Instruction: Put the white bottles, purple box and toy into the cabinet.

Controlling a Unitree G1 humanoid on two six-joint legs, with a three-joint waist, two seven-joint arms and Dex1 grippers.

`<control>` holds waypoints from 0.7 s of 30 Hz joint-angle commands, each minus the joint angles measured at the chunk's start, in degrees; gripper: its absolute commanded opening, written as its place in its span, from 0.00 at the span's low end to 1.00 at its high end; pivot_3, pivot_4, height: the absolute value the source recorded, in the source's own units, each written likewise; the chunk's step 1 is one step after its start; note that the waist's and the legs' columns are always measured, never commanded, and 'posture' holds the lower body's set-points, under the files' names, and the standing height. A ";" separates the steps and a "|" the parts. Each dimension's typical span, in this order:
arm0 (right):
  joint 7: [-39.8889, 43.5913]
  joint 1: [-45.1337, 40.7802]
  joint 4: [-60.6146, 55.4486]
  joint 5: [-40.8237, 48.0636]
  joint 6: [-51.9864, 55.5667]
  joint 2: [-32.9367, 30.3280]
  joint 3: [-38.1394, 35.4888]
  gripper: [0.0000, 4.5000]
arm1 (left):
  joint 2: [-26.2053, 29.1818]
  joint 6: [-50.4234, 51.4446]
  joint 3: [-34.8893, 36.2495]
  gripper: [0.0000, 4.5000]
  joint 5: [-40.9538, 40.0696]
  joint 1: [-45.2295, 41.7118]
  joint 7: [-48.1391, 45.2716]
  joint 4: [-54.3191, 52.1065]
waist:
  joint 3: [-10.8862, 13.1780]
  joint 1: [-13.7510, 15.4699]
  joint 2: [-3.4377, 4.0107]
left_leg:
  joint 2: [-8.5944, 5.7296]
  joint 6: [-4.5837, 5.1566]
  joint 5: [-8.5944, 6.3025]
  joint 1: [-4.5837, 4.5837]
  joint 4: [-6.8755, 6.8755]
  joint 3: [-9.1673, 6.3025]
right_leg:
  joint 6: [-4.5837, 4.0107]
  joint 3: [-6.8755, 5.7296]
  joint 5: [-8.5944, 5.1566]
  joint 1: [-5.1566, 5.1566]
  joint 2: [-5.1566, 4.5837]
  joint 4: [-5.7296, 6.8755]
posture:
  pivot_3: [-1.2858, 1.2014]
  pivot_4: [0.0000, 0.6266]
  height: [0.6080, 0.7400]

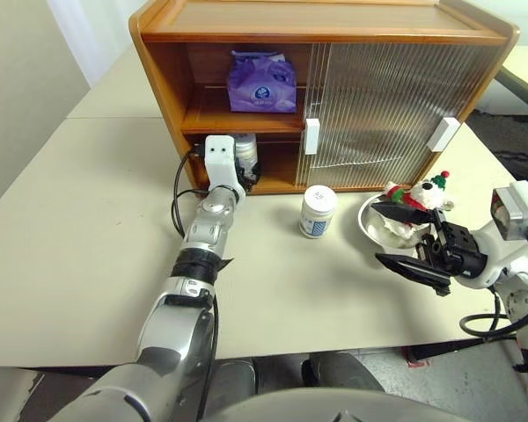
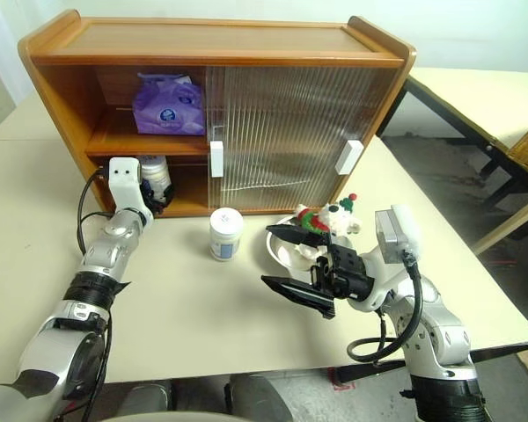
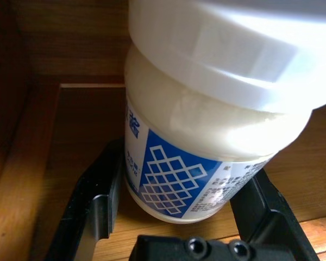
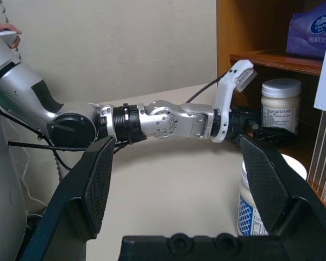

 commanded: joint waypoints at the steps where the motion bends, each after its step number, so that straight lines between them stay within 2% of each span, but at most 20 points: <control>1: -0.11 0.52 -0.76 0.48 0.07 0.01 -0.57 1.00 | -0.17 -1.08 0.88 0.70 -0.60 -1.43 0.06 1.43 | 0.06 -0.05 -0.05 | -0.01 0.00 0.00 0.02 0.01 0.01 | 0.01 -0.03 0.01 0.01 0.00 0.00 | 0.44 0.08 1.00; 6: 0.18 0.88 -0.57 0.17 -0.26 -0.09 -0.50 1.00 | -0.46 -0.26 1.07 0.70 -0.98 -1.49 -0.29 1.93 | 0.16 -0.12 -0.16 | -0.04 -0.04 0.03 0.03 0.04 0.15 | 0.04 -0.02 0.02 0.02 0.00 -0.03 | 0.44 0.08 1.00; 10: 0.29 0.54 -0.26 -0.08 -0.35 -0.12 -0.29 1.00 | -0.63 -0.03 0.95 0.99 -0.92 -1.36 0.02 1.97 | 0.16 -0.09 -0.16 | -0.04 -0.05 0.04 0.01 0.04 0.17 | 0.07 -0.01 0.04 0.02 0.00 -0.14 | 0.44 0.08 1.00; 16: 0.14 -0.25 -0.09 -0.36 -0.14 -0.18 0.06 1.00 | -0.59 1.15 0.61 0.99 -1.07 -0.13 0.26 -0.27 | 0.16 -0.10 -0.16 | -0.03 -0.05 0.04 0.01 0.03 0.17 | 0.11 0.00 0.07 0.08 0.00 -0.29 | 0.45 0.08 1.00; 21: 0.23 -0.49 0.02 -0.46 -0.04 -0.26 0.05 1.00 | -0.86 5.04 -0.10 0.99 -0.77 3.97 1.16 -7.76 | 0.16 -0.14 -0.15 | -0.03 -0.07 0.05 -0.03 0.01 0.20 | 0.14 0.01 0.10 0.11 0.00 -0.45 | 0.45 0.08 1.00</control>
